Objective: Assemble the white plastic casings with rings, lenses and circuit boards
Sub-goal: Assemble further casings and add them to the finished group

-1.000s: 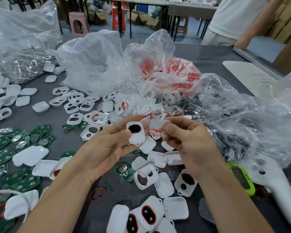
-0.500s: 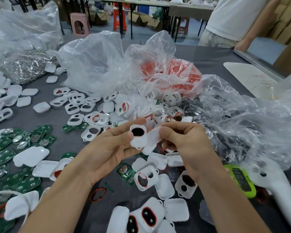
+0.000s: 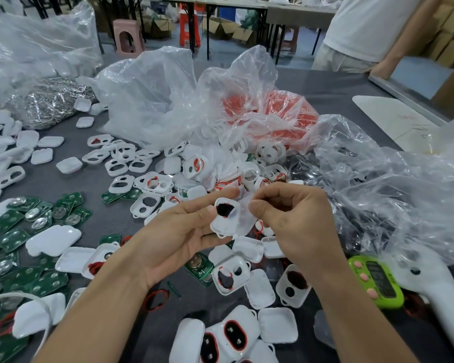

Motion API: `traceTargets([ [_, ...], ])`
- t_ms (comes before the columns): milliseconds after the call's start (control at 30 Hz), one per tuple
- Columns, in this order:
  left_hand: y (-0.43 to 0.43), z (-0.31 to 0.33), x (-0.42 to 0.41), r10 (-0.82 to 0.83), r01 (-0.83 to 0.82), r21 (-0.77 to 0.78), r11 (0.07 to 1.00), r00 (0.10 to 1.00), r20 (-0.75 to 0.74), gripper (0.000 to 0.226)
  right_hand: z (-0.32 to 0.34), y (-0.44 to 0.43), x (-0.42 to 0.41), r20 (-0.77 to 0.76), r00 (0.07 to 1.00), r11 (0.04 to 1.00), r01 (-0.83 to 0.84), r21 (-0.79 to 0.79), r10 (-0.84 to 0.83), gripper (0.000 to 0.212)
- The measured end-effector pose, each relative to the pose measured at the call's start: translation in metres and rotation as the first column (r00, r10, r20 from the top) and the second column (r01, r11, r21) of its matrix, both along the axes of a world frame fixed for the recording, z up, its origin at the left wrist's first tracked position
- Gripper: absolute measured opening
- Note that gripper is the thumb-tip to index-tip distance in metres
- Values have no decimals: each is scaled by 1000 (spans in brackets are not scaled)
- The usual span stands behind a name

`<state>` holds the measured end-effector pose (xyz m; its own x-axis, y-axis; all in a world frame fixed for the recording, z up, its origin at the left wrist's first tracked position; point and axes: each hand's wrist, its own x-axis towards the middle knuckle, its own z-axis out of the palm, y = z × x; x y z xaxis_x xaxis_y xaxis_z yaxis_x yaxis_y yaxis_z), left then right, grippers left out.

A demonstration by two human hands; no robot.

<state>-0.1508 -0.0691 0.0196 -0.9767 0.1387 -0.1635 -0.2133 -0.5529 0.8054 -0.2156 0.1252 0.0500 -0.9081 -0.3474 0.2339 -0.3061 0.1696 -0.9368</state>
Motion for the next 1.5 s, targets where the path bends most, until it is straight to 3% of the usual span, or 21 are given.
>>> traceTargets([
  [133,0,0,0,-5,5,-6,1000,1000,2,47,1,-1,0,14,997,994,-68,-89,70,21],
  [267,0,0,0,-9,9,-25,1000,1000,0,46,4,-3,1,117,975,946,-150,-289,190,19],
  [467,1,1,1,-16,16,-9,1000,1000,-1,40,3,-5,2,142,975,966,-139,-217,172,17],
  [667,3,0,1,-16,17,-39,999,1000,7,40,-6,-16,16,-233,970,994,86,62,-69,13],
  [1000,4,-7,-2,-16,3,-156,988,996,-83,48,-18,-37,27,-555,791,912,388,129,-258,21],
  [1100,5,-8,-2,30,-44,-187,981,997,-72,50,-19,-38,27,-394,881,921,350,169,-262,18],
  [1233,6,-8,-4,161,-165,-219,962,986,-36,44,-18,-31,21,-79,974,972,219,82,-212,9],
  [1333,8,-8,-4,239,-236,-211,948,971,-14,45,-17,-29,18,-56,989,979,144,147,-137,13],
  [1500,8,-10,-4,226,-225,-255,940,974,-25,46,-23,-34,18,-13,991,959,134,250,-135,14],
])
